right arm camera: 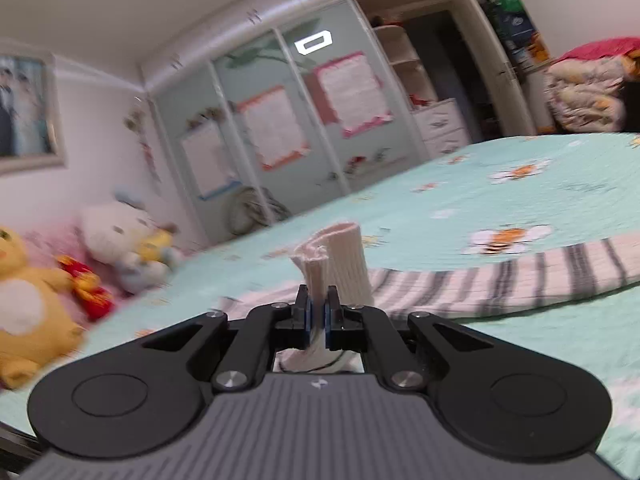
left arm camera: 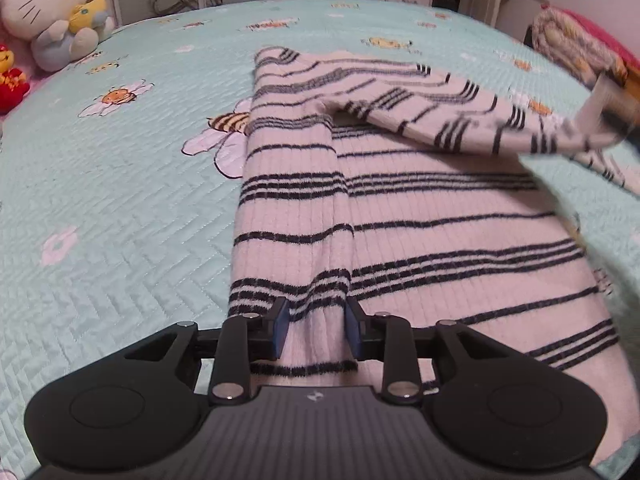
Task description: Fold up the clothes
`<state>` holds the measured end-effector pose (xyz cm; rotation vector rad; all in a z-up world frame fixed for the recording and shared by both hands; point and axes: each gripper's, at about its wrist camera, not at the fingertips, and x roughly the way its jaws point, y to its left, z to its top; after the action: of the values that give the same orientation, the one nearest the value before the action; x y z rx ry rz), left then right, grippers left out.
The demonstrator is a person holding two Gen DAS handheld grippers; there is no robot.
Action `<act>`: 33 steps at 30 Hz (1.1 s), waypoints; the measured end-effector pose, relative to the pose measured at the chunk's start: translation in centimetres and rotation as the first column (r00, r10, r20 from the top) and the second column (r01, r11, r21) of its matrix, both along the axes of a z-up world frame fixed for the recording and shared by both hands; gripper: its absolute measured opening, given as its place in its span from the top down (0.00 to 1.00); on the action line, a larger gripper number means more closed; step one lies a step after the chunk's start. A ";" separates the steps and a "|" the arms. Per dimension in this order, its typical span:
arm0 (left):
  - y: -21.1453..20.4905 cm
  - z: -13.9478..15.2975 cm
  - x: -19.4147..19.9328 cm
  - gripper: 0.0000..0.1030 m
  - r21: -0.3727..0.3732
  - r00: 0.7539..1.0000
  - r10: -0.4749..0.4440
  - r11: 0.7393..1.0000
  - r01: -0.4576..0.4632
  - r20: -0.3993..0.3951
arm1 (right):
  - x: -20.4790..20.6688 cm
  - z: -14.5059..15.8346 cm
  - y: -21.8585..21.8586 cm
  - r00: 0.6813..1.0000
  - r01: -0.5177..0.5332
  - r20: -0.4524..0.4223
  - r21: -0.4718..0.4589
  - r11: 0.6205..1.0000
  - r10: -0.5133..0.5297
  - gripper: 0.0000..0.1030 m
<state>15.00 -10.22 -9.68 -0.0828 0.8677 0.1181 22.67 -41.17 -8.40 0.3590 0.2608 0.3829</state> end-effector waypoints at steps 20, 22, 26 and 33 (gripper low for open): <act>5.1 2.5 -13.2 0.45 -0.154 0.974 0.205 0.970 -0.189 0.093 | -4.8 -2.5 7.5 0.708 -0.455 -0.426 0.336 0.825 0.564 0.65; 4.3 2.4 -13.4 0.45 -0.142 0.980 0.175 0.977 -0.160 0.101 | -4.9 -3.3 11.1 0.639 -0.494 -0.469 0.358 0.792 0.610 0.65; 1.7 2.3 -13.4 0.44 -0.045 0.991 0.055 0.998 -0.050 0.124 | -4.7 -4.6 16.5 0.569 -0.545 -0.536 0.322 0.774 0.623 0.64; 1.4 0.8 -12.7 0.43 -0.085 0.993 0.016 0.996 -0.006 0.119 | -4.8 -6.2 19.4 0.463 -0.576 -0.592 0.364 0.731 0.660 0.65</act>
<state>2.34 -8.78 -8.89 -0.1721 0.7524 0.0860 17.83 -21.79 -14.57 0.5099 1.1584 1.0044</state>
